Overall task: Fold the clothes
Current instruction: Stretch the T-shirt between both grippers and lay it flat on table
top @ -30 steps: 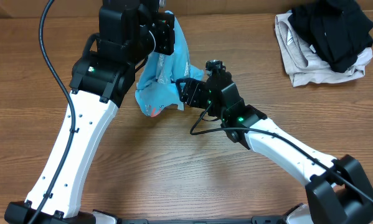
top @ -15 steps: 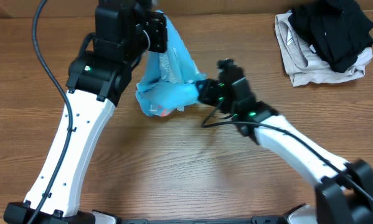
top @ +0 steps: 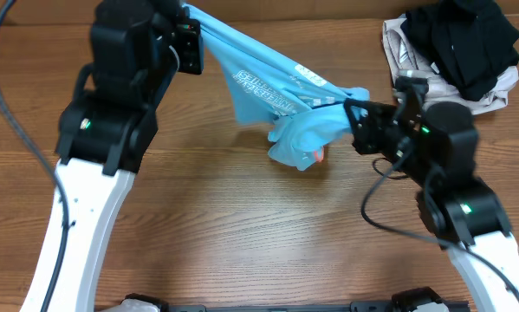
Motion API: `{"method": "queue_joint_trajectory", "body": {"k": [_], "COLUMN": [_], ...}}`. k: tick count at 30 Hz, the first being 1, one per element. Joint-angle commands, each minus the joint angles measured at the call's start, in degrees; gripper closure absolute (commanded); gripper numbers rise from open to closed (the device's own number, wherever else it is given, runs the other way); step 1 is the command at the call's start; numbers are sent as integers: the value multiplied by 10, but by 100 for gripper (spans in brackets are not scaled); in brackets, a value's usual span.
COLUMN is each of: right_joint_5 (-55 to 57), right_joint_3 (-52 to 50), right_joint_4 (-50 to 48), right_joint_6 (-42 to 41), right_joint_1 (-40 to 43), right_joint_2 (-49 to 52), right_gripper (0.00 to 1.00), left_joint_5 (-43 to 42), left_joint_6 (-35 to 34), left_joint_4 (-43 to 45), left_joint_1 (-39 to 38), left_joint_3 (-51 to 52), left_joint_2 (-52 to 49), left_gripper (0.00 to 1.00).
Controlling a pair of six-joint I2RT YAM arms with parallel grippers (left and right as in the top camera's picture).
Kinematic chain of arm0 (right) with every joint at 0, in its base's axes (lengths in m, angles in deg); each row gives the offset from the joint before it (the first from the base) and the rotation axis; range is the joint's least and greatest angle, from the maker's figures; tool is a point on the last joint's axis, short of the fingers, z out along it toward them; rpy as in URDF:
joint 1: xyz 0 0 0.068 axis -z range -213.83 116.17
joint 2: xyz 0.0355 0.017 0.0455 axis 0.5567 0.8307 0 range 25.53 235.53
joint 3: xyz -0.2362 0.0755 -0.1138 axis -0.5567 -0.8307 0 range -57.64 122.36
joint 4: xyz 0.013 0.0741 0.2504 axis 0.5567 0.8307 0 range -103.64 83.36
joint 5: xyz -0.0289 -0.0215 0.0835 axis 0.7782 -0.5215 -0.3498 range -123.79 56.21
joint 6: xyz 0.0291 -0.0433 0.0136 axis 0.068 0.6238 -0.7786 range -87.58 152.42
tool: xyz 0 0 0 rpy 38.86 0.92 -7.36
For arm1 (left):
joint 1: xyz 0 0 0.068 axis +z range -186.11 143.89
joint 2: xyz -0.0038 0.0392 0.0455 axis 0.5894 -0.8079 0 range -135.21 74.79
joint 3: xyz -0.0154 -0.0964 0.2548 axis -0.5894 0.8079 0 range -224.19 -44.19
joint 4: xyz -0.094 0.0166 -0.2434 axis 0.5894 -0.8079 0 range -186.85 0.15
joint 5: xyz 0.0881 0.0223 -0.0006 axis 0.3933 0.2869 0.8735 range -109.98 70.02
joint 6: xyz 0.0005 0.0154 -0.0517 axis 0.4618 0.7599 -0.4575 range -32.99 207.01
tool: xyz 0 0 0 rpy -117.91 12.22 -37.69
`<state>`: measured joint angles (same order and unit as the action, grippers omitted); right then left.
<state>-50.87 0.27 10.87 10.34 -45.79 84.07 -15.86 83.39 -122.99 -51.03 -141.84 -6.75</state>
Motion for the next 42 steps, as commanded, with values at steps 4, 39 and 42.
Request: {"method": "queue_joint_trajectory", "body": {"k": [4,39,42], "right_joint_5": [55,37,37], "right_joint_3": [4,174,174], "right_joint_4": [54,322,344], "right_joint_6": [42,45,45], "right_joint_1": [50,50,50], "right_joint_2": [-73,-88,-80], "right_gripper": [92,96,96], "left_joint_5": [189,234,206], "left_joint_6": [24,-44,-61], "left_joint_4": [2,-256,-297], "left_joint_1": [29,29,29], "left_joint_3": [-12,-12,-12], "left_joint_2": [83,149,149], "left_gripper": [96,96,96]}}
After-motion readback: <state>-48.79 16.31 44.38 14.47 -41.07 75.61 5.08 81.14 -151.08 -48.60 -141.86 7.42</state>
